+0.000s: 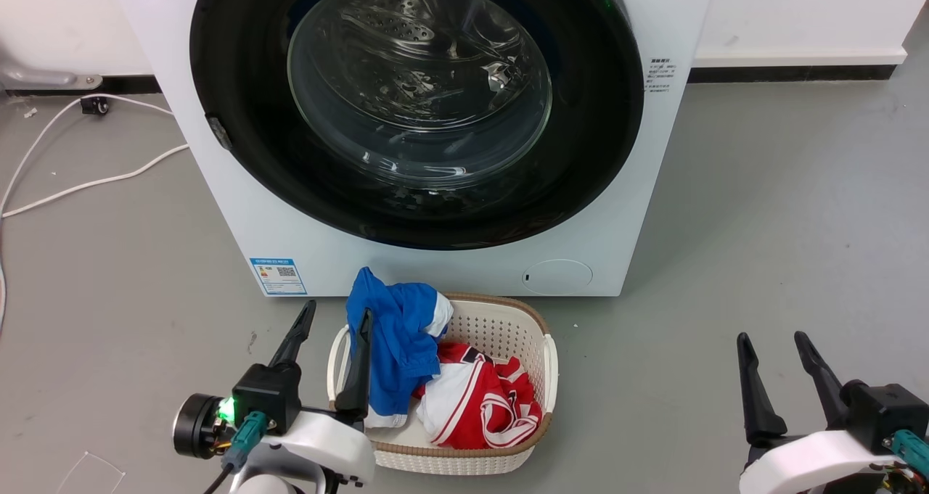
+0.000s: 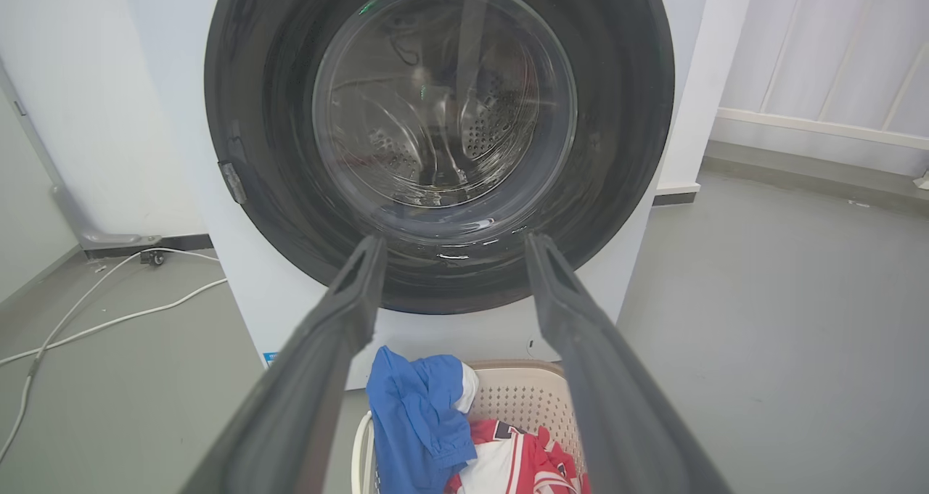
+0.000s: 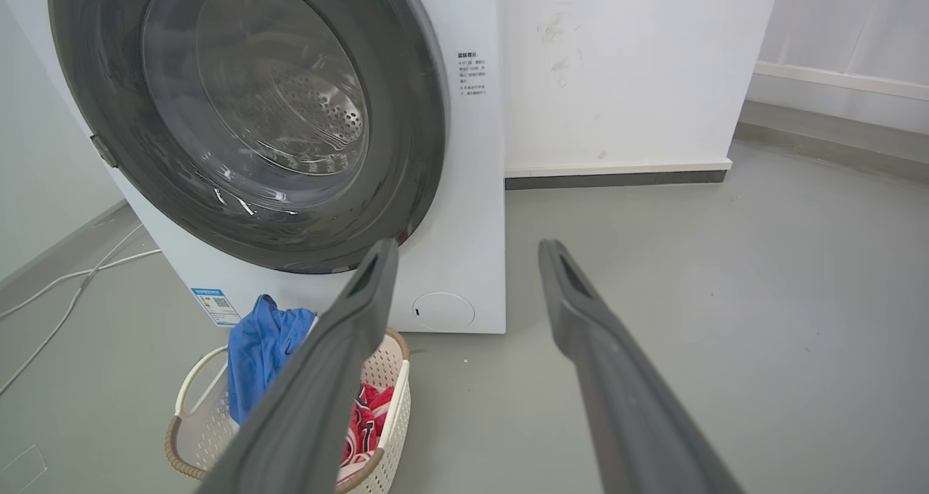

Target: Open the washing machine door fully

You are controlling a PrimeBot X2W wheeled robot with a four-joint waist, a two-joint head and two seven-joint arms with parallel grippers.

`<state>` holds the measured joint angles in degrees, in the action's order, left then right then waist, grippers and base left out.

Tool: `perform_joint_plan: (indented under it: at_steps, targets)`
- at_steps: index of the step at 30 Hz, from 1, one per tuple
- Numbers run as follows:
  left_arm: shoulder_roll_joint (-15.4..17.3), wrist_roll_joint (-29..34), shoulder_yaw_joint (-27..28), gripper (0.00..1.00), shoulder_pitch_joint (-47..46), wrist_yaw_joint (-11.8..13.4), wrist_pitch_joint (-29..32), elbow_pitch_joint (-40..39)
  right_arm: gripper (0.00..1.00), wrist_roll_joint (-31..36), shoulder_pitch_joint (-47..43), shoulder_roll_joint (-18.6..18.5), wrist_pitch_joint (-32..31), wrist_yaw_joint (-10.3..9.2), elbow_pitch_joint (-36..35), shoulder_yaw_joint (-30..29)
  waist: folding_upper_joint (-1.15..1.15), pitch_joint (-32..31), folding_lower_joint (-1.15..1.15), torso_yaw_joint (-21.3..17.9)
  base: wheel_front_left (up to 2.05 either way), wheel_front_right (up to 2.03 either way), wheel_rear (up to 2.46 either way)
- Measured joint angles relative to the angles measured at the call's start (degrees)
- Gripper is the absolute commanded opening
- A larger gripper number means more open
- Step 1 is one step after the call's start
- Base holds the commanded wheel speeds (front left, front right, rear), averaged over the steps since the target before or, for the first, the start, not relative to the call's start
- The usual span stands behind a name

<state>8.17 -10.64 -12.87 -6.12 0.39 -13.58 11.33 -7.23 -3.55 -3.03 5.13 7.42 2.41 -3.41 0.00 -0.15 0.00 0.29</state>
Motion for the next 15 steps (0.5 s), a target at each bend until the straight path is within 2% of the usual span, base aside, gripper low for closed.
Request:
perform_joint_plan:
  at_steps: [15]
  targets:
    - [-1.9, 3.9, 1.9, 1.00, 0.1, -2.2, -1.4, 2.0, 1.00, 2.9, -0.3, 0.0, 1.8, 0.08, 0.3, -0.1, 0.00, -0.1, 0.00, 0.0, 0.00, 0.00, 0.00]
